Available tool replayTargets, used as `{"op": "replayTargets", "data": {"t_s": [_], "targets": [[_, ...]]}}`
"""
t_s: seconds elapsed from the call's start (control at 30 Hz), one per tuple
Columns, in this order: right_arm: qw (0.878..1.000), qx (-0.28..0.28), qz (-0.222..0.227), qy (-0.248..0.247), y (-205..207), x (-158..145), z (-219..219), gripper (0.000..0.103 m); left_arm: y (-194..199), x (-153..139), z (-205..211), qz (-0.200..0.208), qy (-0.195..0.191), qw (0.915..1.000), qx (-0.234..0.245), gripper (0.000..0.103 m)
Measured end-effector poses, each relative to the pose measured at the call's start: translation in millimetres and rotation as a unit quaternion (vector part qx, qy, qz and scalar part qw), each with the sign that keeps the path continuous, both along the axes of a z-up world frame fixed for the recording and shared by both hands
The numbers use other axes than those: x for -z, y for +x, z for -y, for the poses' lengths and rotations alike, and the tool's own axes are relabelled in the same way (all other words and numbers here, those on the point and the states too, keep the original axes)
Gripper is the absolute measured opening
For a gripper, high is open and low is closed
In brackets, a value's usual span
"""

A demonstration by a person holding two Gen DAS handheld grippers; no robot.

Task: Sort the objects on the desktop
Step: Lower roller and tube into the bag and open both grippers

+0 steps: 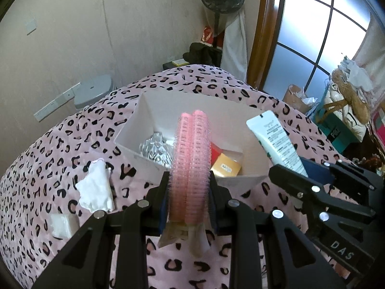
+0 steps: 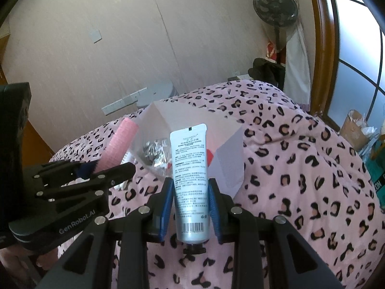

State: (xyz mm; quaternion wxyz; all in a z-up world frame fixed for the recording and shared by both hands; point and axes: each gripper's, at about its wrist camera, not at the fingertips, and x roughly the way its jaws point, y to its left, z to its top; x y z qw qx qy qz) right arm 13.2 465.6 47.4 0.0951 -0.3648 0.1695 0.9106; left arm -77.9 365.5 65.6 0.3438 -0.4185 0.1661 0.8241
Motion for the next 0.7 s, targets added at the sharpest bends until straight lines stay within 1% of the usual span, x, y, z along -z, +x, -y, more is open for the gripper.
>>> {"op": "replayTargets", "data": {"t_s": [0.43,0.7], "targets": [[1.000,-0.007,-0.007,0.014,-35,-13,-12,0.029,-44,-19,-22,-0.012,0.005,0.9999,-0.001,0.028],[1.000,-0.004,-0.001,0.018,-55,-11,-18,0.029,-66,-17,-40,-0.012,0.002,0.9999,0.000,0.028]]}}
